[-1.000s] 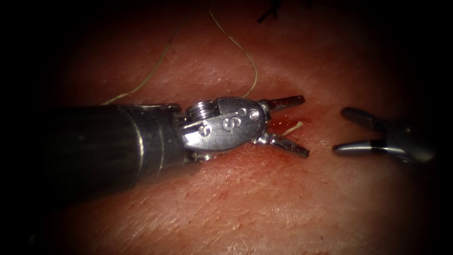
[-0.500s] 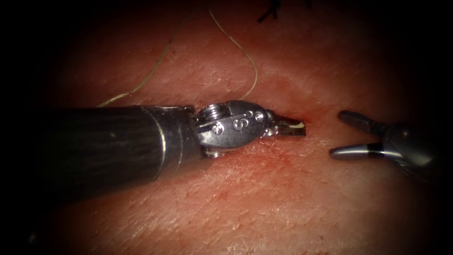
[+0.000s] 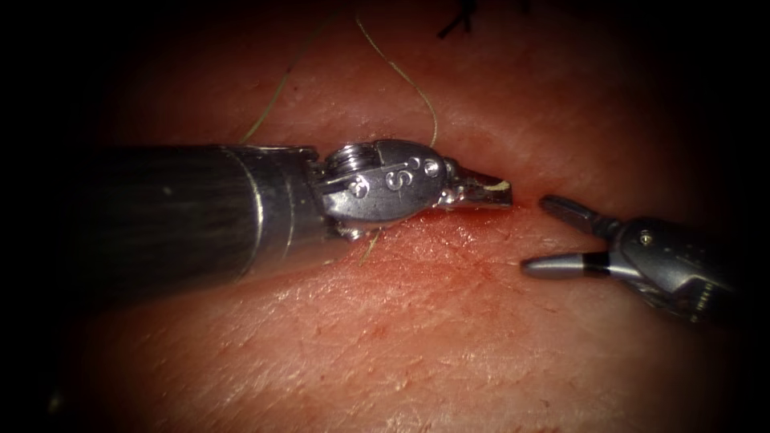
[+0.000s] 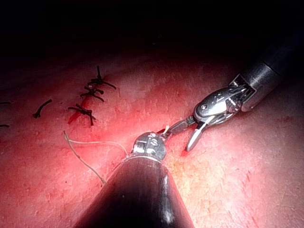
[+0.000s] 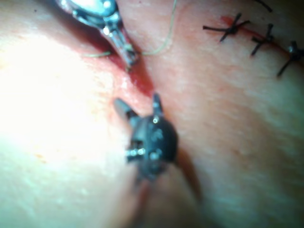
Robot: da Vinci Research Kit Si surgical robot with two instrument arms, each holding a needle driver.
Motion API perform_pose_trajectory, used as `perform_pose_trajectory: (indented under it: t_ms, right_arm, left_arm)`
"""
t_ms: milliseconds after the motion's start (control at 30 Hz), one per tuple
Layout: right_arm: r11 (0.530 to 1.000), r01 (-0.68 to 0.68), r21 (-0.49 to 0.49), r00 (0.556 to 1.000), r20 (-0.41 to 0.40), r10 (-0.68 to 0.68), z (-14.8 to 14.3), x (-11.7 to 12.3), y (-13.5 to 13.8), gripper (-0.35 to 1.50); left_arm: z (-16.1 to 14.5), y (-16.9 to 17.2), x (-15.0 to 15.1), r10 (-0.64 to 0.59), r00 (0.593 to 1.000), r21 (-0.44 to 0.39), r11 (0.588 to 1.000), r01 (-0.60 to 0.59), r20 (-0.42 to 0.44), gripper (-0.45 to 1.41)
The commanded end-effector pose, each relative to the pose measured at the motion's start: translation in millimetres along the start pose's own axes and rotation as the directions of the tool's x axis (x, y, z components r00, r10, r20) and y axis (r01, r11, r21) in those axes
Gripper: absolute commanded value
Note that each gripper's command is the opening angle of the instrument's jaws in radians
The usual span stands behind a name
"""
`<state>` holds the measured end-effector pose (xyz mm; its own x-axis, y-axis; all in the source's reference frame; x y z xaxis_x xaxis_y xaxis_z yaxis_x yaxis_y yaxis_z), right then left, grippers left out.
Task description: Wound Closure
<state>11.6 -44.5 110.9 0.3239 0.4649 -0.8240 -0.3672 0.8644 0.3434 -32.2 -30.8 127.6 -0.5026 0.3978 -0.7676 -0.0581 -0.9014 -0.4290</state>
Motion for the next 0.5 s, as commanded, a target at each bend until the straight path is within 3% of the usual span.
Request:
perform_pose_trajectory:
  t_ms: [33, 267, 500]
  right_arm:
    - [1.0, 0.005, 0.0, 1.0, -0.01, -0.005, 1.5, 0.0, -0.1, 1.48]
    - [0.999, 0.045, -0.028, 0.997, -0.069, -0.047, 6.0, 1.6, -1.6, 1.46]
    - [0.997, 0.043, -0.058, 0.99, -0.13, -0.05, 7.6, 1.8, -1.8, 1.46]
  left_arm:
    - [0.6, -0.4, -0.1, 0.0, 1.0, 0.0, 1.0, 0.0, 0.0, -0.45]
    - [0.3, -1.5, -1.4, 0.013, 1.0, -0.009, 1.0, -0.013, -0.002, -0.45]
    - [-0.7, -2.9, -2.7, 0.009, 1.0, -0.028, 1.0, -0.009, -0.002, -0.45]
